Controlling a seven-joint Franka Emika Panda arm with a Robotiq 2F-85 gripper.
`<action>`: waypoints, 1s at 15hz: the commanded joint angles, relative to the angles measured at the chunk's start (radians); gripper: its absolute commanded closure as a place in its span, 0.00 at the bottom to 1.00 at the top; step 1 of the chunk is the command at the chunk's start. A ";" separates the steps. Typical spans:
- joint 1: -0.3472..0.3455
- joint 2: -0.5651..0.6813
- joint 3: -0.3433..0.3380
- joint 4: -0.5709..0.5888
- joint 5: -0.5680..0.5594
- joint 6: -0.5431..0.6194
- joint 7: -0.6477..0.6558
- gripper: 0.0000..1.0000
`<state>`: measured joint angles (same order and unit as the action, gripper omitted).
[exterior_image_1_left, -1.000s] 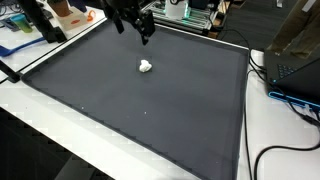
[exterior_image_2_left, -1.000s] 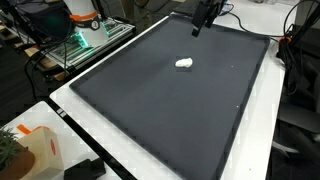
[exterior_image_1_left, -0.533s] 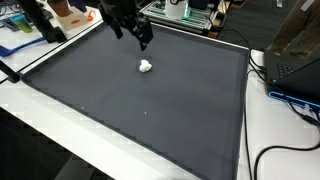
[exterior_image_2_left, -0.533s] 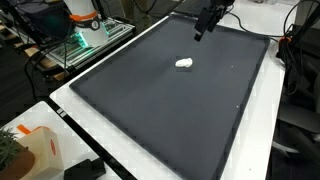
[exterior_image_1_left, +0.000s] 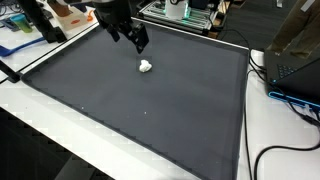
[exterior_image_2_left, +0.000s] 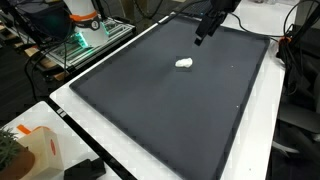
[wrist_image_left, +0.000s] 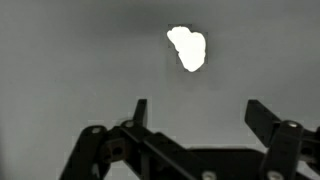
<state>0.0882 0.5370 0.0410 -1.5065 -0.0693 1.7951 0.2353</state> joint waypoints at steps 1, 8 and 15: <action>0.001 0.076 -0.011 0.099 0.021 -0.088 -0.029 0.00; -0.010 0.213 -0.021 0.233 0.041 -0.145 -0.045 0.00; -0.009 0.261 -0.033 0.276 0.053 -0.176 -0.032 0.00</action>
<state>0.0727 0.7981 0.0177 -1.2322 -0.0221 1.6208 0.2070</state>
